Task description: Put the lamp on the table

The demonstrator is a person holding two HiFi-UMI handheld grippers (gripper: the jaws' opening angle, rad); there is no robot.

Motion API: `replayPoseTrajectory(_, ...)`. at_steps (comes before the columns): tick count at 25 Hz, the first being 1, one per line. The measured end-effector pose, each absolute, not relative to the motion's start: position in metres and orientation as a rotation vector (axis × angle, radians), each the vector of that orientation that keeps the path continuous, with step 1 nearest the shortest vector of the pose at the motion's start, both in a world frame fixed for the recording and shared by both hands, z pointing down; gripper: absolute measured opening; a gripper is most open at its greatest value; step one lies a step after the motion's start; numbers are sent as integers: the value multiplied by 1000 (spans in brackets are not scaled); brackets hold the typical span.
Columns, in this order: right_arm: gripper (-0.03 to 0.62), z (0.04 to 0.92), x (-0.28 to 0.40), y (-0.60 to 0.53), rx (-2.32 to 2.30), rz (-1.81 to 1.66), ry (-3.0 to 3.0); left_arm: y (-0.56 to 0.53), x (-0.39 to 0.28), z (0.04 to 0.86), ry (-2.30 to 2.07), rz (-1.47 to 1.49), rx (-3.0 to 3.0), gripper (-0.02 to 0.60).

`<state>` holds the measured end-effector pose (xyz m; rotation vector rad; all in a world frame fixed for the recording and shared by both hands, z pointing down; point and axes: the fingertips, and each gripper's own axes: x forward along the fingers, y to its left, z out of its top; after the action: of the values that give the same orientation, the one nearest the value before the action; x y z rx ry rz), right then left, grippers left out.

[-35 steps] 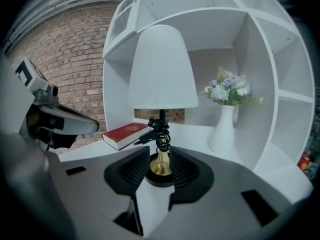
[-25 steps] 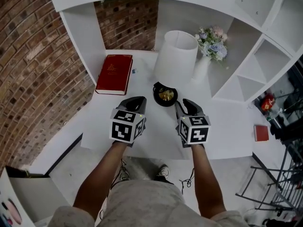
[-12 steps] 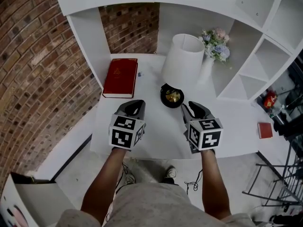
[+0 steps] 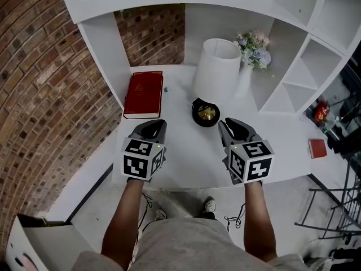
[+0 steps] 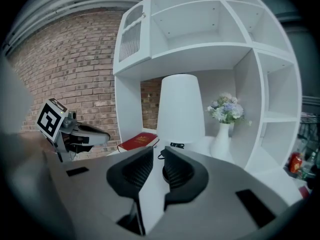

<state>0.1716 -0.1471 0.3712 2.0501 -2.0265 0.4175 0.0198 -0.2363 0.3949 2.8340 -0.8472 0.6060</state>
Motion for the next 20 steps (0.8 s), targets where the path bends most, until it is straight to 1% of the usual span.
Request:
replayPoseTrajectory(13, 42, 378, 167, -140, 2050, 406, -2040, -228, 22, 390, -847, 558, 2849, -6)
replayPoseTrajectory(20, 11, 382, 172, -137, 2032, 399, -2046, -222, 32, 390, -848, 558, 2854, -6)
